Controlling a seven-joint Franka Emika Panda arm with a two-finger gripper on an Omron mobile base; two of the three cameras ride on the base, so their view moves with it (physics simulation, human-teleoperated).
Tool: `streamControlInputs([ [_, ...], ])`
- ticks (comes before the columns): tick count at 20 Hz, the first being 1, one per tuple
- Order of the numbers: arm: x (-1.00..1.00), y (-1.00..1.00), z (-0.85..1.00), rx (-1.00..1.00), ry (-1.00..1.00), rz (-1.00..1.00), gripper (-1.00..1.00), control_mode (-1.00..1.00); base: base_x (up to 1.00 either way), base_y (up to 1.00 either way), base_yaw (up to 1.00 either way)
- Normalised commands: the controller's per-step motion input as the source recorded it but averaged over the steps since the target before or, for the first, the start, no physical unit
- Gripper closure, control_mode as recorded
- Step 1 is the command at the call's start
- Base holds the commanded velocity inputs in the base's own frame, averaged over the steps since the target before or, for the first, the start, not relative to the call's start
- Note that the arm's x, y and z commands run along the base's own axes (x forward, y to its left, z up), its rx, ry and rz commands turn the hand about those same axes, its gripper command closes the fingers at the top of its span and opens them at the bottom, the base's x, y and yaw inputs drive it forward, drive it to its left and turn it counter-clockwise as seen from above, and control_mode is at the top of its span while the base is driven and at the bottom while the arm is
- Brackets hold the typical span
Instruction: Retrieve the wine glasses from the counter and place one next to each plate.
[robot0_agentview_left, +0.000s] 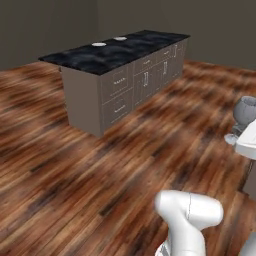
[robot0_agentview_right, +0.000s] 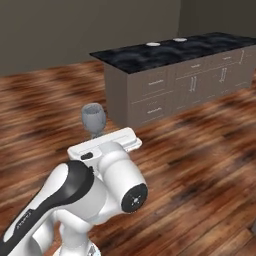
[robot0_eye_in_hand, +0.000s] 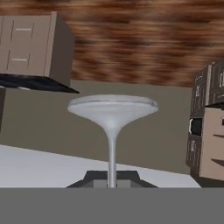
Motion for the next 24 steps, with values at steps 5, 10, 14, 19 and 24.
streamControlInputs([
  [5, 0.0, 0.0, 0.0, 0.0, 0.0, 0.0, 1.0, 1.0, 0.14, 1.0, -0.14],
  [10, 0.0, 0.0, 0.0, 0.0, 0.0, 0.0, 1.0, 1.0, 0.72, 1.0, -0.21],
  [14, 0.0, 0.0, 0.0, 0.0, 0.0, 0.0, 1.0, 1.0, 0.96, 1.0, -0.26],
  [19, 0.0, 0.0, 0.0, 0.0, 0.0, 0.0, 1.0, 1.0, 0.78, 1.0, -0.23],
  [24, 0.0, 0.0, 0.0, 0.0, 0.0, 0.0, 1.0, 1.0, 0.59, 1.0, -0.24],
])
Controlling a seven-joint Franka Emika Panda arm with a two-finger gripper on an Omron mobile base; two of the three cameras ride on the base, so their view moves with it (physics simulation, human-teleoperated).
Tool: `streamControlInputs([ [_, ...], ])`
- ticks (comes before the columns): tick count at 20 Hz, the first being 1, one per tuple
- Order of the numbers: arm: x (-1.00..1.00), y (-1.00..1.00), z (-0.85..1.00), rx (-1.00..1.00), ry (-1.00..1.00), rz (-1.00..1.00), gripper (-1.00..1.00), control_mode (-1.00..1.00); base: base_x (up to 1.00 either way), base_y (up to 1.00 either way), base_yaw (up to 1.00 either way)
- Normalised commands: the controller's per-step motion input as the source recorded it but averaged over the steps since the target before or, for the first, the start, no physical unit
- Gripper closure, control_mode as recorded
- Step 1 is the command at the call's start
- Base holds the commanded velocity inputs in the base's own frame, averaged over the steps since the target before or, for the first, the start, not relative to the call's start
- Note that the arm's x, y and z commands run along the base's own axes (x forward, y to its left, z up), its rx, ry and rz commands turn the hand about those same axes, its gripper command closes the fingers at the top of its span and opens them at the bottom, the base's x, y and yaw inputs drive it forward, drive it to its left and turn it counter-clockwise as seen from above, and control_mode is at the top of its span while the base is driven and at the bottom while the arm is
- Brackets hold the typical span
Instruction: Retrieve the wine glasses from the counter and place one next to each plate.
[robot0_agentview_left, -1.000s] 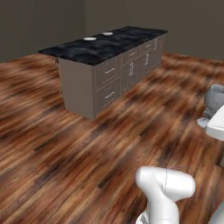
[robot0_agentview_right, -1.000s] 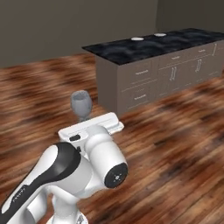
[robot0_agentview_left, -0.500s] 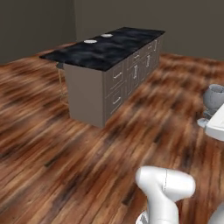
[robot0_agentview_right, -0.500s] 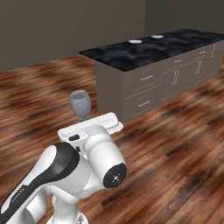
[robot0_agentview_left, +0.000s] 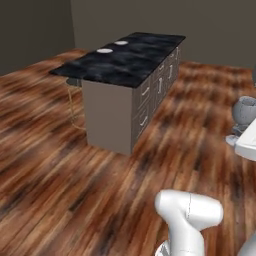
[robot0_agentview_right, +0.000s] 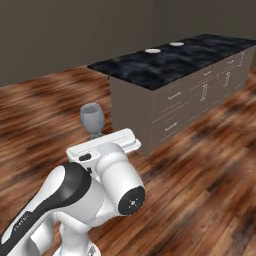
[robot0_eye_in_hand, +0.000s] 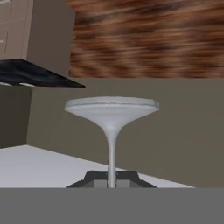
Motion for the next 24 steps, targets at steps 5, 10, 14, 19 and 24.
streamControlInputs([
  [5, 0.0, 0.0, 0.0, 0.0, 0.0, 0.0, 1.0, 1.0, 0.48, 1.0, -0.22],
  [10, 0.0, 0.0, 0.0, 0.0, 0.0, 0.0, 1.0, 1.0, 0.44, 1.0, -0.23],
  [14, 0.0, 0.0, 0.0, 0.0, 0.0, 0.0, 1.0, 1.0, 0.56, 1.0, -0.24],
  [19, 0.0, 0.0, 0.0, 0.0, 0.0, 0.0, 1.0, 1.0, 0.58, 1.0, -0.25],
  [24, 0.0, 0.0, 0.0, 0.0, 0.0, 0.0, 1.0, 1.0, 0.69, 1.0, -0.24],
])
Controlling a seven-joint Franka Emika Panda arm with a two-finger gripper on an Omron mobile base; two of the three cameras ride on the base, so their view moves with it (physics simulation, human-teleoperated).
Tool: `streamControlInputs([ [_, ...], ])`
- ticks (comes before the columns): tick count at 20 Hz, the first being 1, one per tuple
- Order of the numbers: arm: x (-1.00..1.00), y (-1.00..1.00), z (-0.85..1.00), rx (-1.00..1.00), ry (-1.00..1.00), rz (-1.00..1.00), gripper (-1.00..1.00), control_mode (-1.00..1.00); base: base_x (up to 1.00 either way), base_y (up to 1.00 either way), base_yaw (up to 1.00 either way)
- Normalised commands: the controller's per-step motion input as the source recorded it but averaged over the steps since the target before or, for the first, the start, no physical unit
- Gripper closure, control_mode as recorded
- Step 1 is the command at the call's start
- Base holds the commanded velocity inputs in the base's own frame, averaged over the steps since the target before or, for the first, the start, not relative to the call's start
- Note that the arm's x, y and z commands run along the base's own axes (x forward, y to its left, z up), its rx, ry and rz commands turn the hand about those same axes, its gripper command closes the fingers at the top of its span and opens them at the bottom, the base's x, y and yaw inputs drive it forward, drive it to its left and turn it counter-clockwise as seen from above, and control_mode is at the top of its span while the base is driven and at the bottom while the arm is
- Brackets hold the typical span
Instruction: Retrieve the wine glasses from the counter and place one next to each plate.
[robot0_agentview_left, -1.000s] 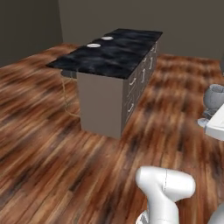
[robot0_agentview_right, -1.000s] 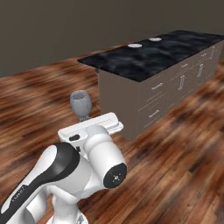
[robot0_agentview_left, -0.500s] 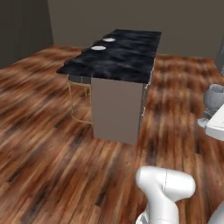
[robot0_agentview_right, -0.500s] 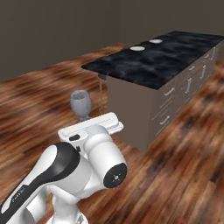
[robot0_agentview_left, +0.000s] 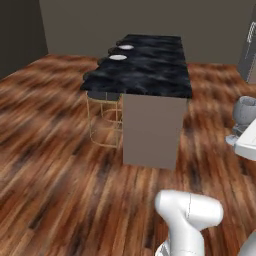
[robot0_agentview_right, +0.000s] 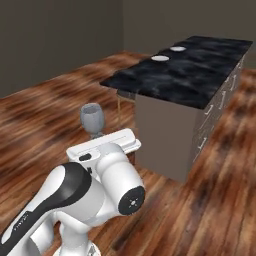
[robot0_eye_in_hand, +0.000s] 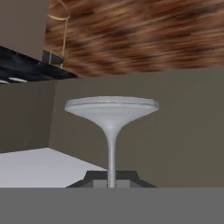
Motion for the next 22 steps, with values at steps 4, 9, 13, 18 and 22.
streamControlInputs([
  [4, 0.0, 0.0, 0.0, 0.0, 0.0, 0.0, 1.0, 1.0, 0.76, 1.0, -0.22],
  [9, 0.0, 0.0, 0.0, 0.0, 0.0, 0.0, 1.0, 1.0, 0.87, 1.0, -0.22],
  [13, 0.0, 0.0, 0.0, 0.0, 0.0, 0.0, 1.0, 1.0, 0.99, 1.0, -0.22],
  [18, 0.0, 0.0, 0.0, 0.0, 0.0, 0.0, 1.0, 1.0, 1.0, 1.0, -0.25],
  [22, 0.0, 0.0, 0.0, 0.0, 0.0, 0.0, 1.0, 1.0, 1.0, 1.0, -0.25],
])
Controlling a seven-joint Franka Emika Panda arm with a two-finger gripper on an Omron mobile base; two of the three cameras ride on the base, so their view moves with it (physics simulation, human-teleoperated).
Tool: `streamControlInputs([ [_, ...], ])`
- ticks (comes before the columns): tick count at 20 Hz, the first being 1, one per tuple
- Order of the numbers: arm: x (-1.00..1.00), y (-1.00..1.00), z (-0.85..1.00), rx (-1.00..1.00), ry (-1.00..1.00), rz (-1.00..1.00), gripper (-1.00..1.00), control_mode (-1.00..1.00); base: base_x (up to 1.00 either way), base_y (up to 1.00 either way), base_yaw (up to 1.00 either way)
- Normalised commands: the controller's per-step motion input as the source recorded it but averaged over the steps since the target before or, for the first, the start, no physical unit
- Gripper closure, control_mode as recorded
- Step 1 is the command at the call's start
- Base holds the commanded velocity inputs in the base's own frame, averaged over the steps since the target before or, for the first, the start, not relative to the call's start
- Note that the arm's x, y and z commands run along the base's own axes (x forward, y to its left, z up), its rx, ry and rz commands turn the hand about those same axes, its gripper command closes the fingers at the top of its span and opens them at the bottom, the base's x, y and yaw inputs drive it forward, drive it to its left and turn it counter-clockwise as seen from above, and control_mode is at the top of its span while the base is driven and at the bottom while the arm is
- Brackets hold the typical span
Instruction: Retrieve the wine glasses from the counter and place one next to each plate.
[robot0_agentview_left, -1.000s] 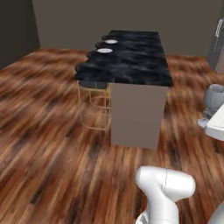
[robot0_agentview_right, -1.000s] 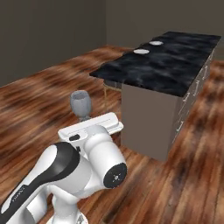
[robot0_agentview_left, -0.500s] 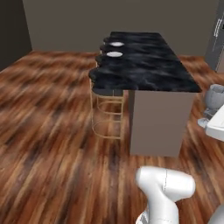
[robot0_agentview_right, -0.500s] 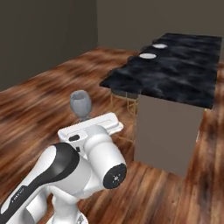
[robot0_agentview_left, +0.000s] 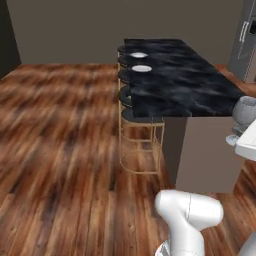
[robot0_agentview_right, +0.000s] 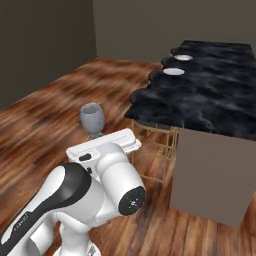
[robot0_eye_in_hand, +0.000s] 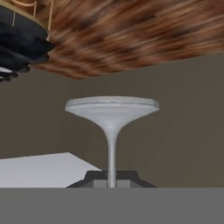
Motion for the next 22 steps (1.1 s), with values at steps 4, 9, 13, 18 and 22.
streamControlInputs([
  [4, 0.0, 0.0, 0.0, 0.0, 0.0, 0.0, 1.0, 1.0, 1.0, 1.0, -0.29],
  [9, 0.0, 0.0, 0.0, 0.0, 0.0, 0.0, 1.0, 1.0, 1.0, 1.0, -0.36],
  [13, 0.0, 0.0, 0.0, 0.0, 0.0, 0.0, 1.0, 1.0, 1.0, 1.0, -0.39],
  [18, 0.0, 0.0, 0.0, 0.0, 0.0, 0.0, 1.0, 1.0, 1.0, 1.0, -0.43],
  [22, 0.0, 0.0, 0.0, 0.0, 0.0, 0.0, 1.0, 1.0, 1.0, 1.0, -0.48],
])
